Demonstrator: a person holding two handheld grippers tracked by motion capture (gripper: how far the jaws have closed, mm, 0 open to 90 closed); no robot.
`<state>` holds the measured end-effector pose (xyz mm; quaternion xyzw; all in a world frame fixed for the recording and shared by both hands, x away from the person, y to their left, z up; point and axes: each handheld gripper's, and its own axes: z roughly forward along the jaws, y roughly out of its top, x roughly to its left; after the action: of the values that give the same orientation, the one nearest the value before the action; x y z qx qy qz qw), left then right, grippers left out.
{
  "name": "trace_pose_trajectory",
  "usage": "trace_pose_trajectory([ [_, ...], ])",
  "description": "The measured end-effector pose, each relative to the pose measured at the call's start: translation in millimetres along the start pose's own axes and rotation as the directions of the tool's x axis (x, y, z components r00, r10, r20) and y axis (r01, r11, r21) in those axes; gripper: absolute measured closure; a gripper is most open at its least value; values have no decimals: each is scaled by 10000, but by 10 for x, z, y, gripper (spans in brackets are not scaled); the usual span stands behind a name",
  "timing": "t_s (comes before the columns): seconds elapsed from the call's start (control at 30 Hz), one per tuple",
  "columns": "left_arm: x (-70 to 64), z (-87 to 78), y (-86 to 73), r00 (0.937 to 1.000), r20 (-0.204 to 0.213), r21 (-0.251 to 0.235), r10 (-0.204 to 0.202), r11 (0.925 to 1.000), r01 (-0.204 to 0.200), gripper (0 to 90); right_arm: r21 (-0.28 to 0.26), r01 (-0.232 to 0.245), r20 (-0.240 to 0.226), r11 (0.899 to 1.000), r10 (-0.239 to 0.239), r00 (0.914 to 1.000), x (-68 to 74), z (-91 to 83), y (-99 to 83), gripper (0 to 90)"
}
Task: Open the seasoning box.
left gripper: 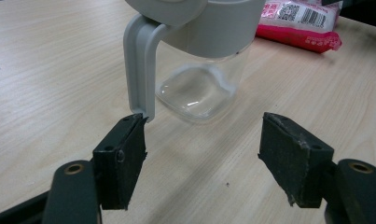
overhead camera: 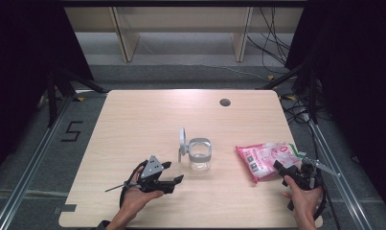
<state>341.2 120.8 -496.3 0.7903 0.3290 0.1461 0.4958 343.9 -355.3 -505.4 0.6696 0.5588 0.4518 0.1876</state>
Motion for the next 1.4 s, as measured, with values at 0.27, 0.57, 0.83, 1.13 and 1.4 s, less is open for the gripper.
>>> trace_pose_trajectory([
  [0.27,-4,-1,0,10000,-68,14,16,10000,-16,310,24,-287,46,9996,287,9996,29,91,50,387],
  [0.57,-4,3,-2,10000,17,-17,-57,10000,57,310,-4,-453,226,9990,453,9987,31,195,76,373],
  [0.83,-2,-2,-1,10000,-54,9,19,10000,-19,310,130,-518,317,9986,514,9982,49,272,115,339],
  [1.13,-6,0,-5,10000,-44,22,-33,10000,33,311,265,-229,400,9994,219,9990,50,334,162,492],
  [1.4,-12,7,-5,10000,-6,-73,-40,10000,39,311,382,-5,522,9993,-15,9986,38,355,186,661],
])
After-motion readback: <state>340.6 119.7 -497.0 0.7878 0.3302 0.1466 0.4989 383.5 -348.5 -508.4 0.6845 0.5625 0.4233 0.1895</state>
